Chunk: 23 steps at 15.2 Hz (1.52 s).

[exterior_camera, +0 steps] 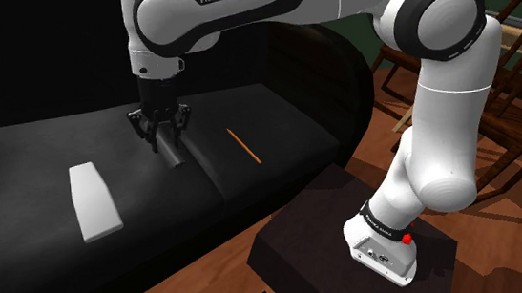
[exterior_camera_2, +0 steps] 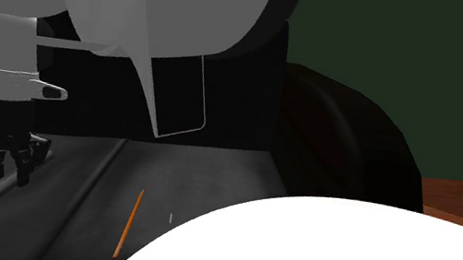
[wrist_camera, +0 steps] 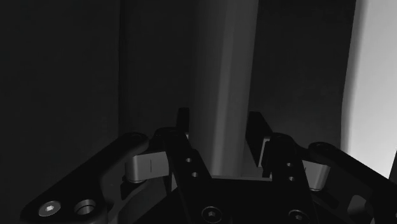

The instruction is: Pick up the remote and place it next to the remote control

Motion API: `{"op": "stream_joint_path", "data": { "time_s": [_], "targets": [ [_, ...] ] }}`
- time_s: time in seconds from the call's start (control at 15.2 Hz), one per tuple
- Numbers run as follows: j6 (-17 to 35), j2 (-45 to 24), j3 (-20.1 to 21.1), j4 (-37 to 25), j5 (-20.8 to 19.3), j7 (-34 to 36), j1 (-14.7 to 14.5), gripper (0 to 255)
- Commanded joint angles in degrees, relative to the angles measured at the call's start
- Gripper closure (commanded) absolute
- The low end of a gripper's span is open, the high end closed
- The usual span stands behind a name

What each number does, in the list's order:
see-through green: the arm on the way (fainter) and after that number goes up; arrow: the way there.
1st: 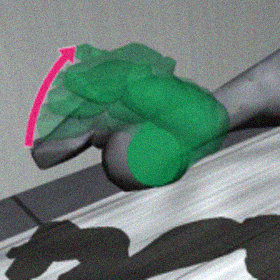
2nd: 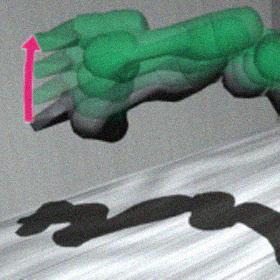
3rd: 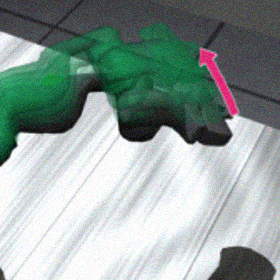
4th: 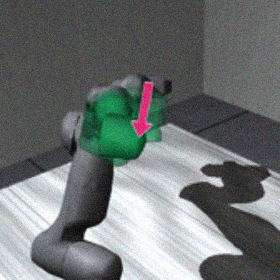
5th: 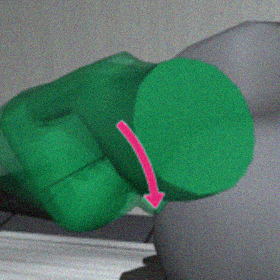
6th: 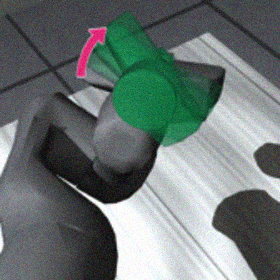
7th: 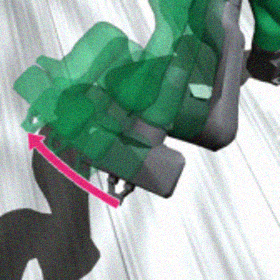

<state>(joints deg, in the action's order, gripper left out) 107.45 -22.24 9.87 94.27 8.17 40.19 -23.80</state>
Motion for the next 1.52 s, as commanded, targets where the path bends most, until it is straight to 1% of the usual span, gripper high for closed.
{"op": "stream_joint_path", "data": {
  "time_s": [0.0,0.53,1.06,1.12,1.45],
  "targets": [
    [1.24,-0.86,0.0,0.34,-0.07,-0.04,-0.14,255],
    [6.55,-3.44,-0.12,3.13,-0.17,-0.76,-0.31,255],
    [6.55,-3.44,-0.12,3.13,-0.17,-0.76,-0.31,255],
    [6.55,-3.44,-0.12,3.13,-0.17,-0.76,-0.31,0],
    [6.55,-3.44,-0.12,3.14,-0.17,-0.76,-0.31,0]
  ]
}}
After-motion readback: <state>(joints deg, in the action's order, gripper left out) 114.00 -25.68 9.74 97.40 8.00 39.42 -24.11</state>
